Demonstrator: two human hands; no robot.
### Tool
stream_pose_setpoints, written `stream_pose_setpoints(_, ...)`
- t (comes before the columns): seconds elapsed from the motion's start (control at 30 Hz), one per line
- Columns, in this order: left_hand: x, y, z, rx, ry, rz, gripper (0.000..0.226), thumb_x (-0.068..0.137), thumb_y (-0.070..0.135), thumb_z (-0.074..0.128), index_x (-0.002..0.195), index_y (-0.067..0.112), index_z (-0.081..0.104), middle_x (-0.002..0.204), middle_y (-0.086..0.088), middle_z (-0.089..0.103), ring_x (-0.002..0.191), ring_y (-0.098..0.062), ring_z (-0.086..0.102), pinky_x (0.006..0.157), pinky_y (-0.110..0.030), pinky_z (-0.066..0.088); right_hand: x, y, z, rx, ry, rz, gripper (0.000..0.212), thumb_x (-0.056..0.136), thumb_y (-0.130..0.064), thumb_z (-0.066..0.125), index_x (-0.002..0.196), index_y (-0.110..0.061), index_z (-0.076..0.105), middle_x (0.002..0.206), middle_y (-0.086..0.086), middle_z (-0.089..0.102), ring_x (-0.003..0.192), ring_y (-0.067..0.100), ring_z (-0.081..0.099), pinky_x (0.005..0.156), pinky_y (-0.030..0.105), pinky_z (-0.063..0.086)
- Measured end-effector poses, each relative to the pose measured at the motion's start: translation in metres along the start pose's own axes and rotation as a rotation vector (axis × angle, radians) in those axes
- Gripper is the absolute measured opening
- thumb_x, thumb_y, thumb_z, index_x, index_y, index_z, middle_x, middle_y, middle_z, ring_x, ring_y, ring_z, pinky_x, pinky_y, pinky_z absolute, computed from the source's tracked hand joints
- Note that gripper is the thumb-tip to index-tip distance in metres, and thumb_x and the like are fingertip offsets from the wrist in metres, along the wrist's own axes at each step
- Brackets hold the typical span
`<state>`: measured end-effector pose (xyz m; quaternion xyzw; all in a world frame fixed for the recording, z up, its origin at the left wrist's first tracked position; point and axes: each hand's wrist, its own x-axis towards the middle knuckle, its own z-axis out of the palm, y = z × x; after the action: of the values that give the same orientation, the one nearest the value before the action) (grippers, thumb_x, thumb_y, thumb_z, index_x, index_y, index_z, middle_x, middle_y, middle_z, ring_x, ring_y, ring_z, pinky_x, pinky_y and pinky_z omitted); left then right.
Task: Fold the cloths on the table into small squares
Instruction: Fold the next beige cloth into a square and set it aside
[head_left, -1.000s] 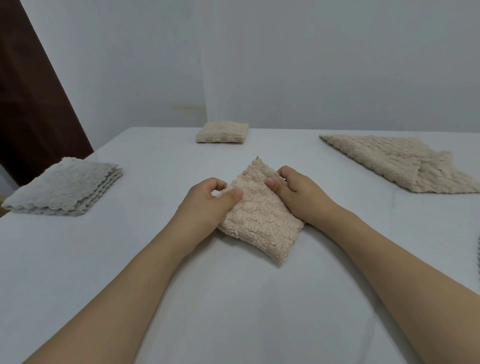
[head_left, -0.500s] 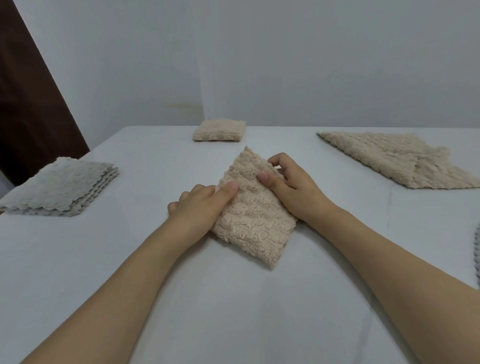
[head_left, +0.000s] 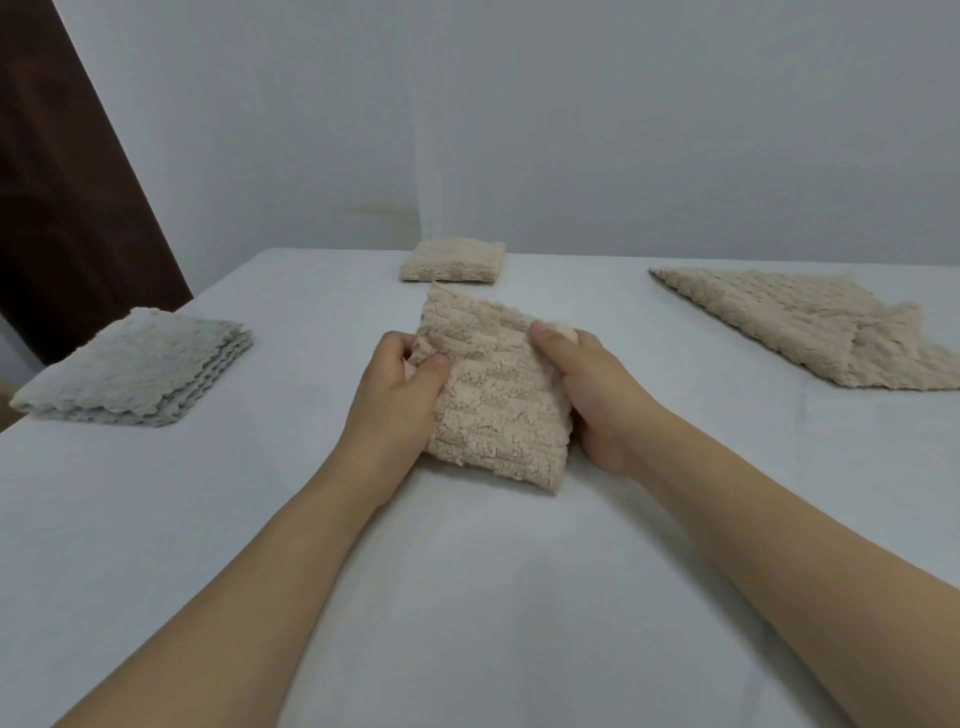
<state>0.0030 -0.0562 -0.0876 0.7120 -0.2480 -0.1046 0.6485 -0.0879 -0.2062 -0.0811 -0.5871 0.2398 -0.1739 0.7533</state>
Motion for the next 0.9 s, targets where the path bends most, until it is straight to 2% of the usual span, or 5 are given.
stream_pose_setpoints(0.1, 0.0, 0.001, 0.0, 0.096, 0.027, 0.017, 0.03, 0.091, 0.049, 0.057, 0.085, 0.021, 0.054, 0.081, 0.003, 0.064, 0.076, -0.016, 0.061, 0.069, -0.036, 0.048, -0.002, 0.016, 0.009, -0.26, 0.225, -0.255, 0.019, 0.098, -0.036, 0.05, 0.113, -0.023, 0.049, 0.103, 0.001, 0.063, 0.094, 0.018, 0.062, 0.082, 0.035, 0.053)
stream_pose_setpoints(0.2, 0.0, 0.002, 0.002, 0.285, 0.062, 0.076, 0.041, 0.096, 0.051, 0.051, 0.07, 0.019, 0.047, 0.066, 0.007, 0.052, 0.063, -0.014, 0.05, 0.058, -0.032, 0.036, -0.009, 0.019, 0.009, -0.464, 0.26, -0.448, 0.016, 0.1, -0.032, 0.046, 0.113, -0.022, 0.048, 0.096, -0.011, 0.058, 0.087, 0.001, 0.055, 0.071, 0.017, 0.043)
stream_pose_setpoints(0.53, -0.002, -0.012, 0.011, 0.926, 0.141, 0.179, 0.03, 0.104, 0.039, 0.033, 0.09, 0.014, 0.041, 0.066, 0.006, 0.04, 0.072, -0.027, 0.045, 0.062, -0.037, 0.034, 0.0, 0.019, 0.007, -0.546, 0.32, -0.444, 0.014, 0.099, -0.03, 0.049, 0.102, -0.018, 0.054, 0.087, -0.01, 0.059, 0.077, -0.002, 0.053, 0.057, 0.006, 0.038)
stream_pose_setpoints(0.7, -0.006, -0.005, 0.011, 0.881, 0.117, 0.13, 0.031, 0.103, 0.04, 0.034, 0.088, 0.014, 0.043, 0.069, 0.004, 0.048, 0.074, -0.029, 0.054, 0.064, -0.038, 0.04, -0.008, 0.015, 0.014, -0.506, 0.314, -0.385, 0.011, 0.097, -0.028, 0.052, 0.101, -0.018, 0.056, 0.089, -0.008, 0.06, 0.079, 0.004, 0.055, 0.06, 0.013, 0.038)
stream_pose_setpoints(0.9, -0.054, 0.013, -0.006, 0.435, 0.089, -0.006, 0.03, 0.1, 0.037, 0.045, 0.083, 0.014, 0.051, 0.078, 0.0, 0.061, 0.074, -0.022, 0.058, 0.063, -0.034, 0.042, -0.053, 0.014, 0.009, -0.519, 0.216, -0.24, 0.016, 0.095, -0.031, 0.054, 0.098, -0.016, 0.057, 0.096, 0.0, 0.063, 0.09, 0.017, 0.059, 0.075, 0.03, 0.048)
